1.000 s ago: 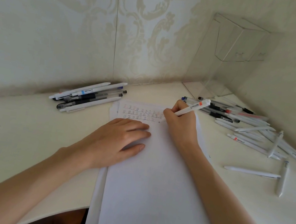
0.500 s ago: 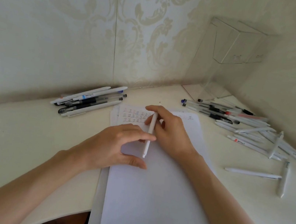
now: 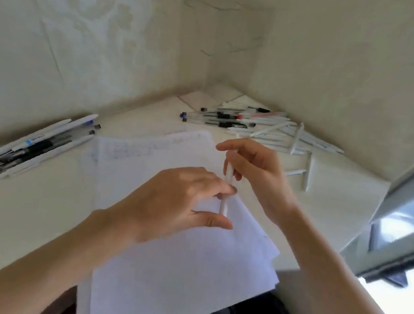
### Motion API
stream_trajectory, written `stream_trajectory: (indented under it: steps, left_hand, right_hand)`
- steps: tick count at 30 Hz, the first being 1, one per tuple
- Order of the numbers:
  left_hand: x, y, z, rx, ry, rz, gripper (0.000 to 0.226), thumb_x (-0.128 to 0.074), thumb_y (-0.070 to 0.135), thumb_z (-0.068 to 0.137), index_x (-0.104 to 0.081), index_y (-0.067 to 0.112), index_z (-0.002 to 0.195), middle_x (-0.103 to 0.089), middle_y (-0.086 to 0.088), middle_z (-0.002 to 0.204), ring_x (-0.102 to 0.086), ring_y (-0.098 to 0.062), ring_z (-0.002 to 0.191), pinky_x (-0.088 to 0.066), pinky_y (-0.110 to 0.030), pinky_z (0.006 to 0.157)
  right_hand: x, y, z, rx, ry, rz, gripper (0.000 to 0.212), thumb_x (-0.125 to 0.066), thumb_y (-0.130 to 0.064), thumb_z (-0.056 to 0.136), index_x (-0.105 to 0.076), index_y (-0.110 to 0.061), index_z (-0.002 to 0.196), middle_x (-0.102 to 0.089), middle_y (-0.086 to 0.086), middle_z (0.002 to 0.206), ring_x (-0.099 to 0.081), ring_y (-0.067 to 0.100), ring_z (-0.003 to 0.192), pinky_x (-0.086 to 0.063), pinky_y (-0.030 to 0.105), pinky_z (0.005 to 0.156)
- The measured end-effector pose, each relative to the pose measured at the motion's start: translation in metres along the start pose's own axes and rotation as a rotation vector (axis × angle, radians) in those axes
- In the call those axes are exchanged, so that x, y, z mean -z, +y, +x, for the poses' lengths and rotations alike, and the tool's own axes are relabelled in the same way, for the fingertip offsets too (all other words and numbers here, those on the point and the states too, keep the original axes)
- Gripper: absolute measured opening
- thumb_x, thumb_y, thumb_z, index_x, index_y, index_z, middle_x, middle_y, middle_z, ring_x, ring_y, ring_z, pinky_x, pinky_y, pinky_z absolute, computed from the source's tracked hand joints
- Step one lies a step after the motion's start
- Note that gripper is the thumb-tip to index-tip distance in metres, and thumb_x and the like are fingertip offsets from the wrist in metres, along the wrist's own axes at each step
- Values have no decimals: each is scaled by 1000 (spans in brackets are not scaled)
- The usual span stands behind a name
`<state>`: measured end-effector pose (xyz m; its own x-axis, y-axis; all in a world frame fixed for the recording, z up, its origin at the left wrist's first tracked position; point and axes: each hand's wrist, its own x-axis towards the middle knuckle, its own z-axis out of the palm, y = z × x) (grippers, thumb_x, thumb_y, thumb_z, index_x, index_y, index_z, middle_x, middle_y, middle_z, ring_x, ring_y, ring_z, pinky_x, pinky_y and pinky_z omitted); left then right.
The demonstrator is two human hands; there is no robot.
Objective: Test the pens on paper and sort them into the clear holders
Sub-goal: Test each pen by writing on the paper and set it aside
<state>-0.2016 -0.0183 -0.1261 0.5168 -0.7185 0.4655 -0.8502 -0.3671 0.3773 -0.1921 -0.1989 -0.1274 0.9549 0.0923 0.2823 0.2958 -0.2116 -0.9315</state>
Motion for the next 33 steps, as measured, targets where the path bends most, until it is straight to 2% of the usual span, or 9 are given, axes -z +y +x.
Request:
stream_trajectory:
  steps: [5, 7, 9, 12, 16, 19, 23, 27, 33]
  left_hand:
    - [-54, 62, 39, -5, -353, -78, 81, -37, 71, 75, -13, 36, 144, -47, 11, 132, -39, -4, 118, -31, -21, 99]
    - [-77, 70, 48, -67, -347, 14, 83, -31, 74, 79, -13, 30, 147, -33, 5, 145, -24, -8, 131, -10, -19, 106]
    - [-98, 66, 54, -84, -346, 227, 87, -11, 73, 75, -13, 25, 148, -12, -2, 155, -5, -14, 140, 4, -26, 109]
    - [-117, 53, 52, 21, -421, 280, 94, -1, 70, 64, -14, 28, 147, -2, 1, 156, 0, -13, 142, 1, -32, 112]
    - [-120, 46, 47, 36, -381, 197, 86, -16, 71, 73, -31, 24, 143, -20, 0, 153, -18, -15, 140, -9, -29, 109]
    - [-121, 44, 47, 19, -371, 211, 83, -21, 71, 77, -38, 21, 140, -28, -4, 151, -26, -18, 138, -13, -30, 108]
    - [-116, 43, 50, 28, -355, 133, 89, -7, 79, 76, -36, 26, 141, -25, 6, 151, -21, -8, 138, -8, -17, 106]
    - [-96, 25, 65, 161, -293, 31, 85, -14, 77, 72, -36, 32, 140, -24, 19, 146, -18, 1, 133, -7, -11, 103]
    - [-84, -6, 63, 223, -258, 49, 92, -14, 85, 71, -44, 26, 135, -33, 8, 146, -28, -9, 133, -18, -20, 107]
  right_hand:
    - [86, 4, -86, -79, 341, -90, 15, -53, -17, 89, -66, -16, 94, -53, 20, 69, -47, 20, 63, -39, 27, 59]
    - [115, 8, -123, -126, 432, -229, 13, -54, -13, 94, -65, -20, 94, -53, 28, 73, -47, 22, 64, -39, 30, 61]
    - [134, 21, -159, -196, 424, -446, 13, -56, -13, 94, -64, -22, 94, -57, 19, 71, -48, 17, 61, -38, 26, 60]
    - [138, 59, -201, -250, 285, -808, 11, -59, -14, 93, -68, -17, 98, -63, -8, 75, -53, 3, 64, -42, 20, 63]
    - [132, 112, -228, -453, 165, -847, 24, -56, -25, 95, -68, -21, 116, -68, -3, 110, -64, 18, 92, -49, 30, 79]
    - [133, 122, -228, -511, 302, -837, 21, -55, -31, 94, -70, -25, 108, -69, -3, 102, -63, 16, 83, -49, 31, 75]
    - [141, 82, -199, -252, 661, -676, 34, -48, -36, 96, -65, -13, 78, -63, 0, 71, -50, 8, 59, -38, 28, 56]
    - [140, 28, -132, -36, 686, -571, 34, -45, -31, 93, -63, -7, 77, -63, 1, 68, -50, 7, 55, -37, 20, 53]
    - [130, 51, -12, -503, 403, -922, 32, -45, -40, 96, -60, -13, 103, -66, 9, 108, -59, 29, 99, -38, 31, 69]
